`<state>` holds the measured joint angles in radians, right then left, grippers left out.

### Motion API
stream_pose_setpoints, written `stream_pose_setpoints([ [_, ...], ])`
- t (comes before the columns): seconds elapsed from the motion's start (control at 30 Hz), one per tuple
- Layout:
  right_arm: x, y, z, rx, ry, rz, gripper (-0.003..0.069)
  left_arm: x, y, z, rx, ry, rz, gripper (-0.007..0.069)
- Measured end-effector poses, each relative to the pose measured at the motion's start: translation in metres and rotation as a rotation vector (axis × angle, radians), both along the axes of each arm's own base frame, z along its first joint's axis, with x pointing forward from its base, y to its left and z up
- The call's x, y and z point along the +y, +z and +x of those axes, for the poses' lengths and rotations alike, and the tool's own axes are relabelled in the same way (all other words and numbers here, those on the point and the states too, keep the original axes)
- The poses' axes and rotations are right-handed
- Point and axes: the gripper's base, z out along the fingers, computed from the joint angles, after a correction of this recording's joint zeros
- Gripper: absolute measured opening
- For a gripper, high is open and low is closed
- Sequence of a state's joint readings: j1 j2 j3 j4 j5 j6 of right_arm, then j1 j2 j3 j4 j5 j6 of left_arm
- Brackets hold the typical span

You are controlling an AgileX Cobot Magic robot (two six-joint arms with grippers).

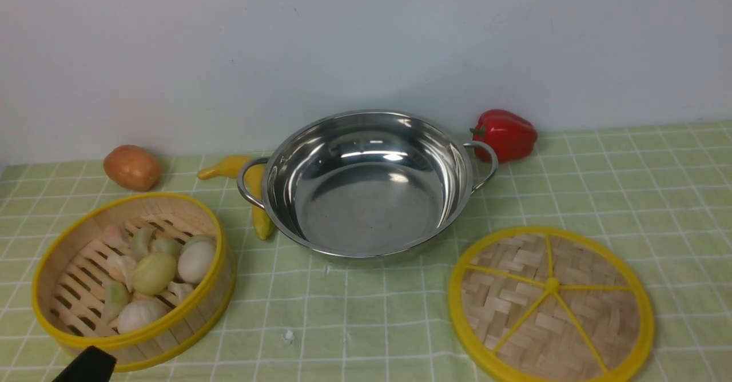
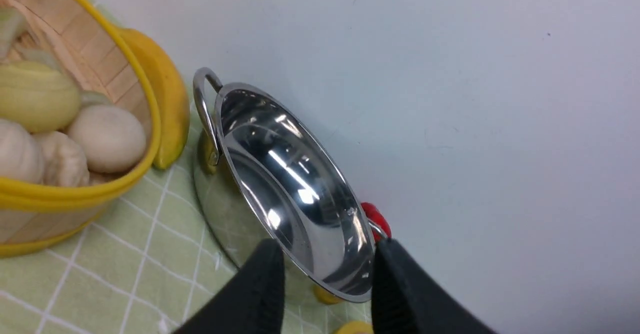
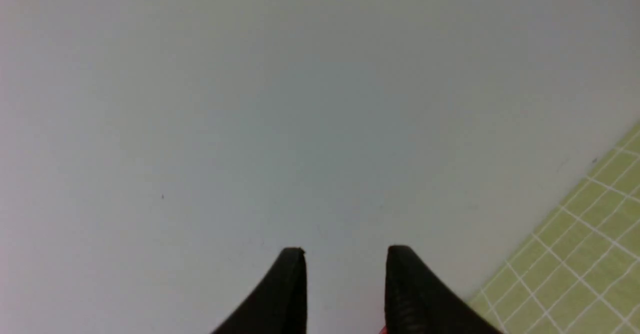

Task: Place the steamer in the pot on the green tablecloth, and put the lid on the steamer.
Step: 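Grasp the rim of the steamer basket holding the buns with the left gripper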

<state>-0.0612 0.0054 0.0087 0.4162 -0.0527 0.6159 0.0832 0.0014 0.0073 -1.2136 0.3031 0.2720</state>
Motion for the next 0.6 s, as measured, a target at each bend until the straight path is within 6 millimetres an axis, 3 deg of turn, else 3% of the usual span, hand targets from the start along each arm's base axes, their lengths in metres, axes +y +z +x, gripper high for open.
stream_pose_setpoints([
  [0.1,-0.002,0.003,-0.001,-0.047,-0.004,0.063,0.0242,0.003,0.002,0.0,-0.014,0.029,-0.027,0.0243],
  [0.2,-0.007,0.021,-0.008,-0.235,-0.026,0.165,0.0242,0.007,0.012,0.0,-0.059,0.081,-0.149,0.0243],
  [0.33,-0.006,0.076,-0.028,-0.529,-0.067,0.03,0.0242,0.012,0.052,-0.008,-0.199,0.131,-0.174,0.0243],
  [0.43,0.0,0.134,-0.041,-0.67,-0.107,-0.162,0.0242,0.019,0.096,-0.02,-0.35,0.227,-0.043,0.0243],
  [0.53,0.005,0.165,-0.031,-0.634,-0.106,-0.279,0.0242,0.022,0.129,-0.025,-0.417,0.284,0.104,0.0243],
  [0.57,0.008,0.188,-0.021,-0.577,-0.097,-0.356,0.0242,0.022,0.144,-0.021,-0.419,0.299,0.214,0.0243],
  [0.6,0.009,0.195,-0.008,-0.495,-0.084,-0.392,0.0242,0.021,0.152,-0.017,-0.417,0.294,0.281,0.0243],
])
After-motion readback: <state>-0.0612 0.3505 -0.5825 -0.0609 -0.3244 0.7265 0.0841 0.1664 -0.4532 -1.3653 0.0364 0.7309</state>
